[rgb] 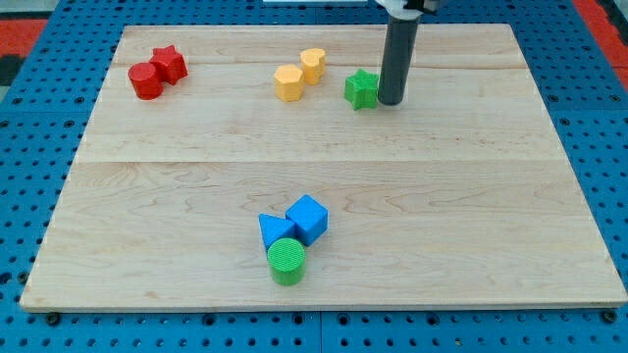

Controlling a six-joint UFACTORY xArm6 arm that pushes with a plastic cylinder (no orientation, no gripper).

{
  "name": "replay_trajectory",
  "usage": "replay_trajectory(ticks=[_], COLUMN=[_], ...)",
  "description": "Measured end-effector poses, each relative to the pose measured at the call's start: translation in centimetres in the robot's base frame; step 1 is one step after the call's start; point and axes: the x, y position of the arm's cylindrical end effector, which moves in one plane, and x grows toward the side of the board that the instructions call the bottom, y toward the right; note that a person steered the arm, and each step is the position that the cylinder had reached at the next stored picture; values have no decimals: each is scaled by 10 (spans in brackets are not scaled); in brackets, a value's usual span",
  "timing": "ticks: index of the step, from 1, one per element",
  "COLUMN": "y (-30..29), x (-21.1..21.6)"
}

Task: Place the green circle right to the green star

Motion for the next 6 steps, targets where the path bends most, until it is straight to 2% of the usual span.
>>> replay_trajectory(ticks=[1, 2, 3, 4, 5, 6], y=[-72, -71, 27, 35, -18, -89], x=[-4, 2, 59, 151, 231, 270])
